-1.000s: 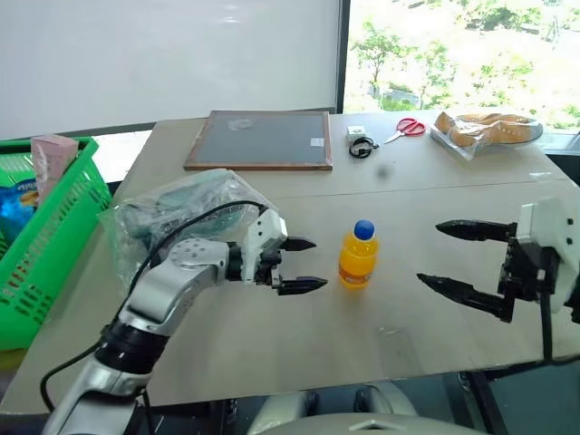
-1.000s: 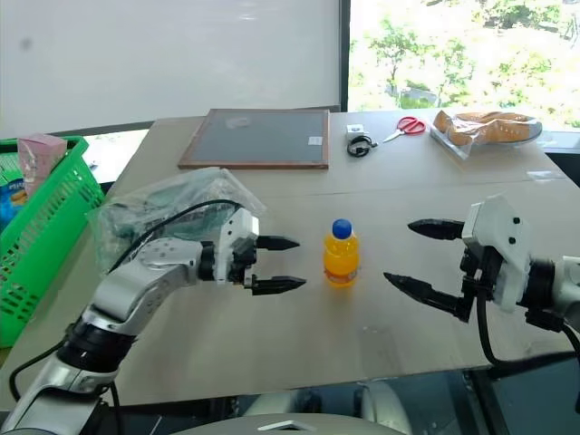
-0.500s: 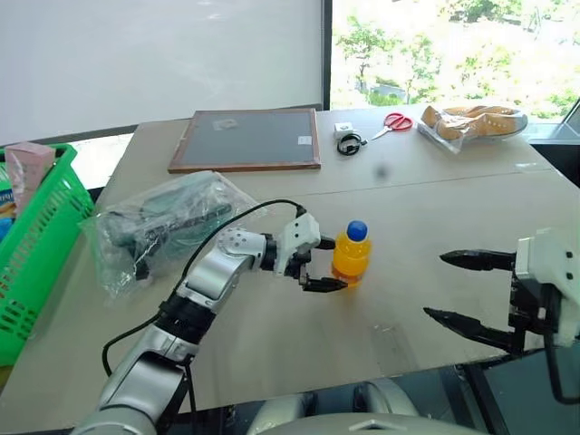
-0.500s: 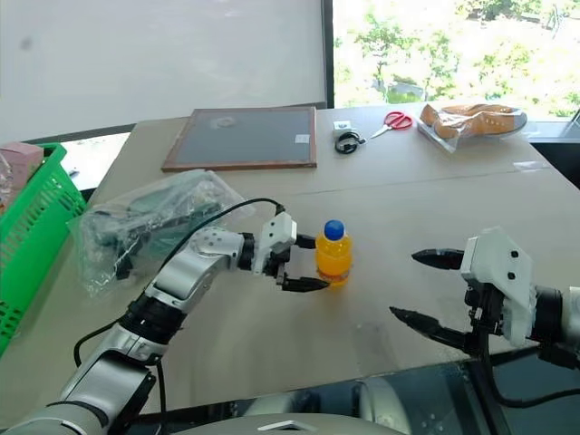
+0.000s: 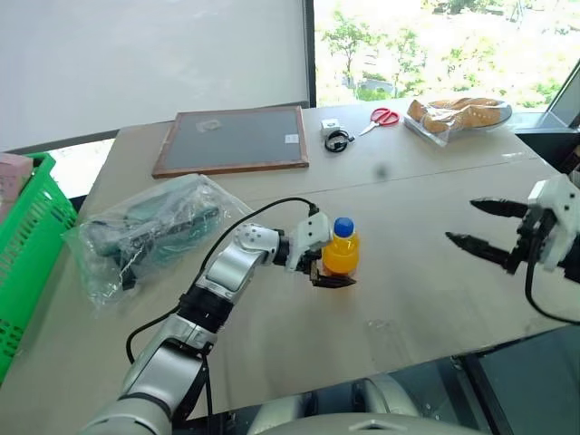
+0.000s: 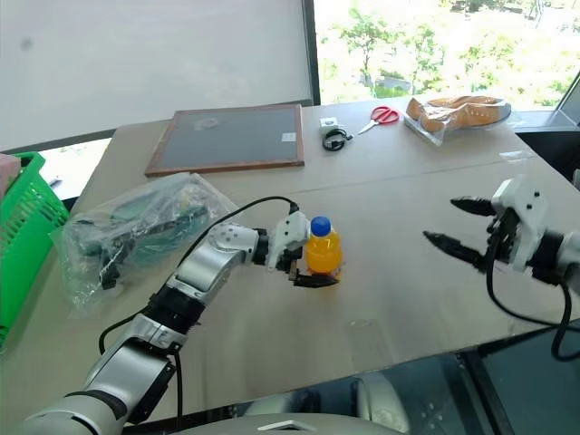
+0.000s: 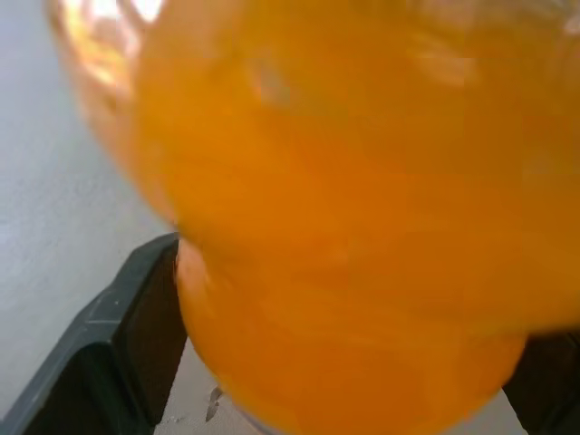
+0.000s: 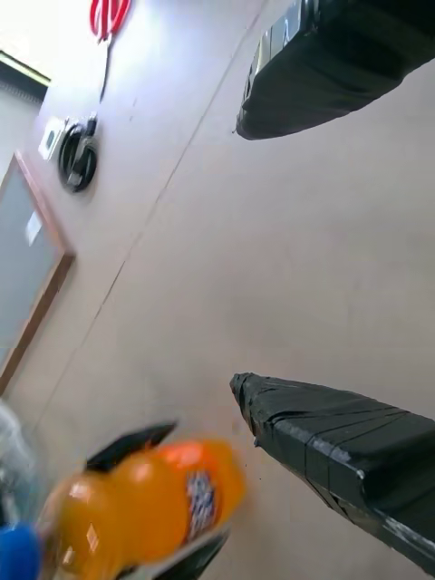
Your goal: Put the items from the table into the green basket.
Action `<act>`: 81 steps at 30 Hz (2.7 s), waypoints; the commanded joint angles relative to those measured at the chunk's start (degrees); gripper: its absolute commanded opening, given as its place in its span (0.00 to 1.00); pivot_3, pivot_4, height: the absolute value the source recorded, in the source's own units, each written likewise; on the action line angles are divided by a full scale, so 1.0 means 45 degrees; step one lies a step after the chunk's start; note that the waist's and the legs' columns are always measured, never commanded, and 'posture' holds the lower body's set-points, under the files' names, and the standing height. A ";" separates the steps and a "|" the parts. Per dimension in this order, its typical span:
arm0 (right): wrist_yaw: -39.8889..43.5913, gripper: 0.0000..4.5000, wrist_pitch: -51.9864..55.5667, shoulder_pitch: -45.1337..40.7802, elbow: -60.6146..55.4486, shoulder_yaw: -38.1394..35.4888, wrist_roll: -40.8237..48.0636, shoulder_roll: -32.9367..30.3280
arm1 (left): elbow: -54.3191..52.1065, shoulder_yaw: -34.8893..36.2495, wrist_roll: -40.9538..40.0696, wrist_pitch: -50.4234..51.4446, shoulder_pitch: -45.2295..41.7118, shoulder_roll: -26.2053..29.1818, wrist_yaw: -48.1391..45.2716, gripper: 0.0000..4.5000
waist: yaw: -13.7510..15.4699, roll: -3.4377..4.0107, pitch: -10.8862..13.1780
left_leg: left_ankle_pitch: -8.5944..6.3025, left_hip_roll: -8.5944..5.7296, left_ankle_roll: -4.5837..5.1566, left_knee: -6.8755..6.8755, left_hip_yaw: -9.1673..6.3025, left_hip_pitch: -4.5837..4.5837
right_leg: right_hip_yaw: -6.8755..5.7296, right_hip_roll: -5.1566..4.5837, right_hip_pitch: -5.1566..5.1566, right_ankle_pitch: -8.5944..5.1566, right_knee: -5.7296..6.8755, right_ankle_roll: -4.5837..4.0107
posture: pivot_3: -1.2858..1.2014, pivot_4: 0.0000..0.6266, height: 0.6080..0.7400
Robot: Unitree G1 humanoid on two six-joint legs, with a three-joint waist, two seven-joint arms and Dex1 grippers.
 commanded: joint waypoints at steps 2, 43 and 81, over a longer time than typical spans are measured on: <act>0.2837 0.99 -0.0935 -0.3138 0.3268 0.1094 -0.0568 -0.0940 | -0.0238 0.0347 -0.0021 -0.0098 -0.0161 0.0012 -0.0021 0.99 | -0.0072 0.0024 0.0012 | 0.0007 0.0000 -0.0011 0.0000 0.0005 -0.0018 | 0.0005 -0.0002 -0.0014 0.0000 -0.0002 0.0000 | 0.43 0.13 1.00; 0.1128 0.99 0.1654 -1.0984 0.2844 0.5092 -0.0619 0.5346 | 0.4509 0.8600 0.1983 -0.0018 -0.6001 0.5624 1.2205 0.67 | 0.1253 -0.0094 -0.0025 | 0.0043 -0.0065 -0.0069 -0.0001 -0.0041 -0.0082 | -0.0033 -0.0014 -0.0176 0.0007 0.0042 -0.0002 | 0.57 0.03 1.00; 0.1569 0.99 0.1355 -0.7255 -0.0486 0.3002 0.1205 0.4407 | -0.0131 1.0190 -0.0729 -0.1644 -0.0827 0.3799 1.3909 0.99 | 0.2536 -0.0439 -0.0290 | 0.0058 -0.0088 -0.0099 0.0184 -0.0089 -0.0195 | -0.0158 -0.0057 -0.0243 0.0008 0.0236 -0.0008 | 0.59 0.03 1.00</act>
